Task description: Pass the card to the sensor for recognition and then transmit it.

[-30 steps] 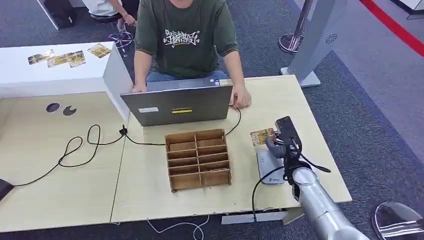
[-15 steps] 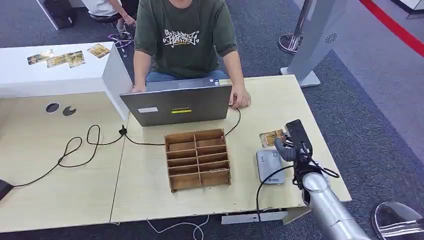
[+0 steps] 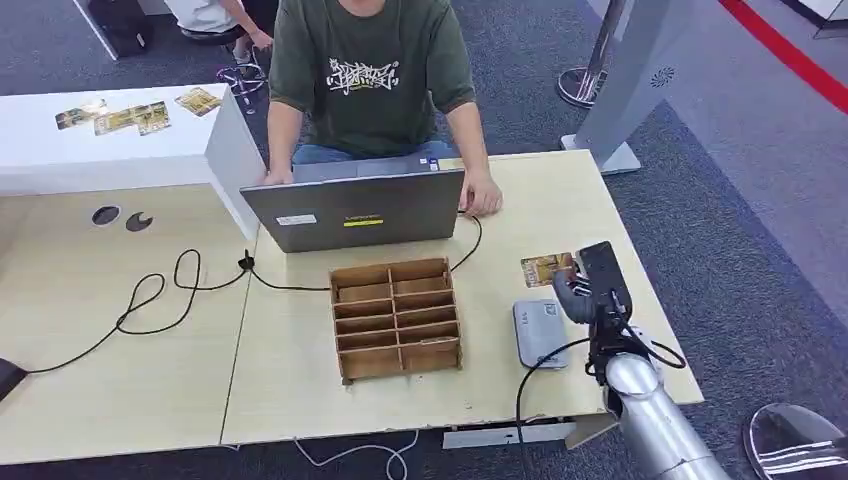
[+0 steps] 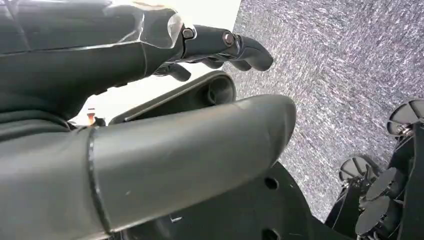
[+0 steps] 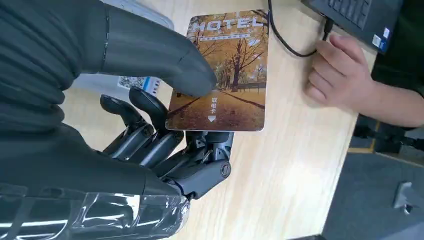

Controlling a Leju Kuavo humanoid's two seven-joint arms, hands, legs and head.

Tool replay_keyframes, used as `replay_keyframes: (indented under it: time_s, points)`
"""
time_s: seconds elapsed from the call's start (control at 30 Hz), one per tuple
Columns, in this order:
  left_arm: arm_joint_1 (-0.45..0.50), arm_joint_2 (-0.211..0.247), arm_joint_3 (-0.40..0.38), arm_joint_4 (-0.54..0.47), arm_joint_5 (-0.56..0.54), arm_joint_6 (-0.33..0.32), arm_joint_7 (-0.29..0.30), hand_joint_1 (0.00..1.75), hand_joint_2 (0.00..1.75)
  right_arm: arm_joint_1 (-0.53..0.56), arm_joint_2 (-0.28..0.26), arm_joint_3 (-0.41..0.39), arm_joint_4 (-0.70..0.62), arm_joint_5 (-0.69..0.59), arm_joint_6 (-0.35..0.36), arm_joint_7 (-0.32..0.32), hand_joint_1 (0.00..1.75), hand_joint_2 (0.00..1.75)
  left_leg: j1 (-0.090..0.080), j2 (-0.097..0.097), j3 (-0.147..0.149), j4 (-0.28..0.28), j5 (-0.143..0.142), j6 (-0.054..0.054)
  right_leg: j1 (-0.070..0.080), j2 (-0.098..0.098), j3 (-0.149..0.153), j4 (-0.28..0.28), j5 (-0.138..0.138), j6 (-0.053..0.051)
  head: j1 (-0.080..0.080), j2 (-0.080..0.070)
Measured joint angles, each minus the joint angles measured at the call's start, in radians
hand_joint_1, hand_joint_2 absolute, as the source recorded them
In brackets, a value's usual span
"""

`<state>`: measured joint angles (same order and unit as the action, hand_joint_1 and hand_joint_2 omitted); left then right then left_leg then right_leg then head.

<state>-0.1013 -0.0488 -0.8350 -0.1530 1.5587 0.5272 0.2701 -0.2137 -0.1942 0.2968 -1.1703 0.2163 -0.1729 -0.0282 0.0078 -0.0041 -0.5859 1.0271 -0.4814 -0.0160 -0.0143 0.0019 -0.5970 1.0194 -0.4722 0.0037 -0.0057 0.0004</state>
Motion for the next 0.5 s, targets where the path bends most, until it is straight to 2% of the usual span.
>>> replay_keyframes:
  time_s: [0.5]
  points:
    - [0.002,0.000,0.023,0.000,0.007,0.004,-0.005,0.00,0.00,0.110,-0.054,0.000,-0.072,-0.046,0.075,0.070,1.75,1.75,0.000,0.000,0.000,0.000,-0.001,0.000,0.000,0.000,0.000,0.000,0.000,0.000,0.000,0.000]
